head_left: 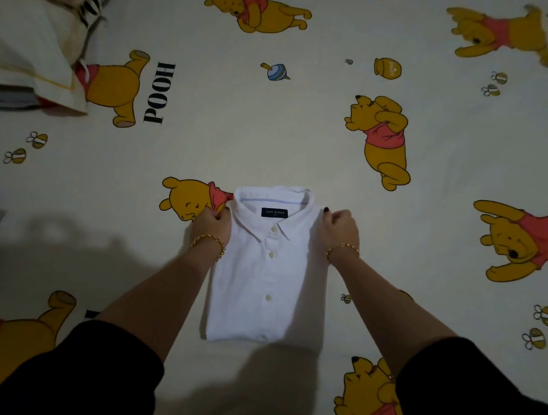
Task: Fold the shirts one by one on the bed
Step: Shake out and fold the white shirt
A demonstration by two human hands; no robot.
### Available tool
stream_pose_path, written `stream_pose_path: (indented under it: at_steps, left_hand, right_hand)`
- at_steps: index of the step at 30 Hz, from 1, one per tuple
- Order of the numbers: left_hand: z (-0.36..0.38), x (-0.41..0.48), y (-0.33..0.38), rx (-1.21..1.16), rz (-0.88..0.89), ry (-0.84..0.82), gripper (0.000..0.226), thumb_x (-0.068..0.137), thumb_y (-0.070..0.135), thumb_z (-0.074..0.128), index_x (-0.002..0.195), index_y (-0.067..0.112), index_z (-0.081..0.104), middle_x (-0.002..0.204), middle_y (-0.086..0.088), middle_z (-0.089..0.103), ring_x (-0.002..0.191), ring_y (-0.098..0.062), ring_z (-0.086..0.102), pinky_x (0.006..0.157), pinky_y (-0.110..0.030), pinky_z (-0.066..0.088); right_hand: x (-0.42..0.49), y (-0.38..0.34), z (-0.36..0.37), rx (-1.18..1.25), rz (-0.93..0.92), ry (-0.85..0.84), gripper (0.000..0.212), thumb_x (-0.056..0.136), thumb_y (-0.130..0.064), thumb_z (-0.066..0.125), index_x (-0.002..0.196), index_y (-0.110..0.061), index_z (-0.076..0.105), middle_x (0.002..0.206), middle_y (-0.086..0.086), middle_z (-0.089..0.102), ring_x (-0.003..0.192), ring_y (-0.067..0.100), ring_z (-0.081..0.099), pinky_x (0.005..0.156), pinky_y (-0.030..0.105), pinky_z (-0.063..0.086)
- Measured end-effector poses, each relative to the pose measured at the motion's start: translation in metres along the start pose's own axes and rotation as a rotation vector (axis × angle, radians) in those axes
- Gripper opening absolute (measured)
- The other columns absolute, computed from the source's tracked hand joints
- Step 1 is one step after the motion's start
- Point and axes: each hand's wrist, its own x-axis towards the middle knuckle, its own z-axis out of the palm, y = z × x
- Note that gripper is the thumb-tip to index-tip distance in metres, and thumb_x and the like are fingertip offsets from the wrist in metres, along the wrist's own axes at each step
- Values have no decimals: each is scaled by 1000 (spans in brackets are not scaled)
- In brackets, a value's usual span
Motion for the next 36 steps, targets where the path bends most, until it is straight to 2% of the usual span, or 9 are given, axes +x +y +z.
stream_pose_path:
  at_steps: [3, 7, 13, 20, 24, 27, 30, 33, 36]
  left_hand:
    - [-6, -6, -4, 13, 80, 53, 20, 92, 25, 56, 102, 10, 65, 103, -12, 67, 94, -30, 59, 72, -27, 37]
    - [-11, -5, -5, -15, 192, 110, 13, 90, 16, 61, 99, 8, 67, 100, -14, 69, 95, -29, 62, 69, -27, 40]
    - [-7, -30, -20, -274, -4, 39, 35, 86, 26, 67, 112, 4, 60, 111, -10, 65, 105, -27, 59, 81, -24, 39]
    - [2, -87, -87, -131, -36, -61, 37, 93, 47, 50, 86, 12, 60, 87, -8, 58, 85, -27, 53, 72, -29, 35]
    - [2, -116, -117, -84, 1, -64, 40, 97, 36, 45, 92, 1, 65, 79, -10, 59, 75, -24, 49, 63, -28, 34]
    - [0, -133, -122, -120, 61, 1, 37, 99, 29, 44, 91, -3, 61, 71, -6, 54, 73, -23, 48, 52, -29, 29]
    - [4, -143, -124, -89, 118, 88, 26, 97, 21, 47, 104, -1, 58, 100, -17, 62, 91, -31, 57, 67, -29, 36]
    - [10, -141, -116, 150, 361, 260, 41, 92, 19, 52, 130, 6, 47, 130, -15, 52, 118, -31, 50, 93, -39, 41]
    - [31, -127, -107, 433, 661, 184, 59, 93, 31, 44, 147, 14, 27, 154, -10, 25, 141, -27, 26, 111, -50, 23]
  right_hand:
    - [-8, 5, -1, -15, -4, -67, 19, 94, -28, 50, 95, -9, 54, 91, 10, 62, 84, 26, 58, 71, 29, 43]
    - [-10, -1, -8, 44, -75, 55, 15, 91, -21, 56, 89, -6, 57, 81, 9, 64, 74, 24, 56, 66, 30, 44]
    - [-40, 16, -10, 187, 57, -23, 20, 94, -30, 53, 92, -10, 55, 84, 5, 58, 80, 23, 55, 71, 28, 42]
    - [-121, 79, -2, 220, 61, -191, 40, 100, -37, 41, 72, -8, 42, 68, 5, 45, 69, 22, 44, 56, 31, 30]
    - [-151, 107, 1, 219, 78, -168, 41, 93, -31, 55, 79, 7, 58, 78, 21, 61, 69, 22, 48, 58, 29, 33]
    - [-162, 110, -1, 233, 86, -105, 39, 93, -28, 56, 84, 10, 59, 82, 25, 62, 69, 24, 49, 58, 29, 32]
    - [-172, 101, -1, 206, 66, -57, 18, 90, -19, 57, 94, -2, 52, 84, 10, 55, 86, 30, 57, 62, 27, 35]
    - [-173, 88, 4, -9, -222, 144, 43, 81, -14, 58, 121, -6, 47, 123, 13, 48, 117, 30, 47, 93, 38, 43]
    - [-160, 81, 25, -323, -534, 196, 65, 86, -26, 46, 145, -3, 29, 154, 18, 23, 144, 30, 18, 115, 48, 16]
